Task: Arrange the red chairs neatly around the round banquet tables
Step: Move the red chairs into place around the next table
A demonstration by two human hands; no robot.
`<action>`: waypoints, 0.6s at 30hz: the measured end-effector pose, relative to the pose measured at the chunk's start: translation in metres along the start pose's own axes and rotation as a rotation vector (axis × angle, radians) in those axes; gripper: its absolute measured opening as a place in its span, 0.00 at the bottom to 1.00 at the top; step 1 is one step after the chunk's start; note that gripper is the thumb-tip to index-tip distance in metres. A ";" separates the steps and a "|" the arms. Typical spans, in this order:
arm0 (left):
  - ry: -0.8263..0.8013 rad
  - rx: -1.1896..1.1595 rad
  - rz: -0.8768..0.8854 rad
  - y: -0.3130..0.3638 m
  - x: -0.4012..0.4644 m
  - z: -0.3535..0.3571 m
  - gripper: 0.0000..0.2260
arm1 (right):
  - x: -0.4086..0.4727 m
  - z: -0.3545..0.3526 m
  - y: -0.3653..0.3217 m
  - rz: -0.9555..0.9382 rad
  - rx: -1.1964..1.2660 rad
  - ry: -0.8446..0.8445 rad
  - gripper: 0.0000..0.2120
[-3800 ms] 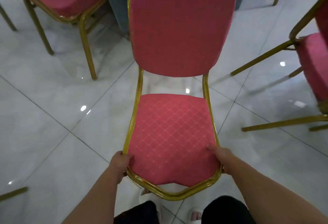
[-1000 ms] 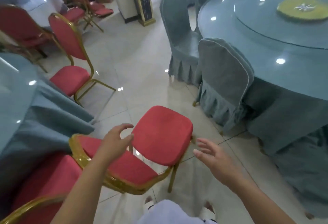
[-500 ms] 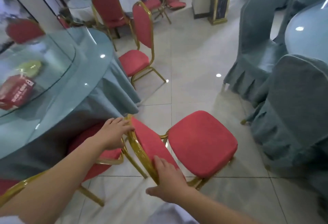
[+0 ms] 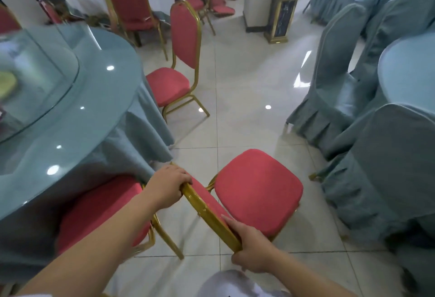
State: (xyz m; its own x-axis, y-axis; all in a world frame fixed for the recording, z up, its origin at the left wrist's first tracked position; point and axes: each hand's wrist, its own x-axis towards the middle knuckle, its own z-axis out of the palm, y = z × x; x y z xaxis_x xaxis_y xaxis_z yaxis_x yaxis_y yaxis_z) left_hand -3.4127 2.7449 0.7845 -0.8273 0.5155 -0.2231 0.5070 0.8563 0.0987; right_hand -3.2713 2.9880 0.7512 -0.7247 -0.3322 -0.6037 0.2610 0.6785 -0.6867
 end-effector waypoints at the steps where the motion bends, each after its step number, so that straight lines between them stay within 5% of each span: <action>1: -0.008 0.015 -0.015 -0.005 0.003 -0.002 0.14 | 0.007 -0.011 -0.001 -0.005 -0.014 -0.009 0.46; 6: 0.020 0.035 -0.185 -0.029 0.014 -0.008 0.13 | 0.055 -0.073 -0.002 -0.025 -0.147 0.013 0.40; 11: 0.027 0.030 -0.419 -0.044 0.033 -0.015 0.10 | 0.127 -0.145 -0.017 -0.067 -0.256 0.206 0.21; 13: 0.029 0.002 -0.512 -0.047 0.044 -0.021 0.12 | 0.162 -0.172 -0.024 -0.106 -0.310 0.275 0.21; 18: -0.010 -0.237 -0.833 -0.045 0.089 -0.037 0.14 | 0.199 -0.245 -0.035 -0.182 -0.030 0.331 0.22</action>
State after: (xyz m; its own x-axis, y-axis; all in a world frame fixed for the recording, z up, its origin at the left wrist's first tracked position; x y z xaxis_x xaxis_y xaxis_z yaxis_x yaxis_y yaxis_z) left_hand -3.5182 2.7532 0.7963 -0.9038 -0.2825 -0.3214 -0.3286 0.9394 0.0983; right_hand -3.5811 3.0586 0.7540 -0.9255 -0.2226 -0.3065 0.0942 0.6483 -0.7555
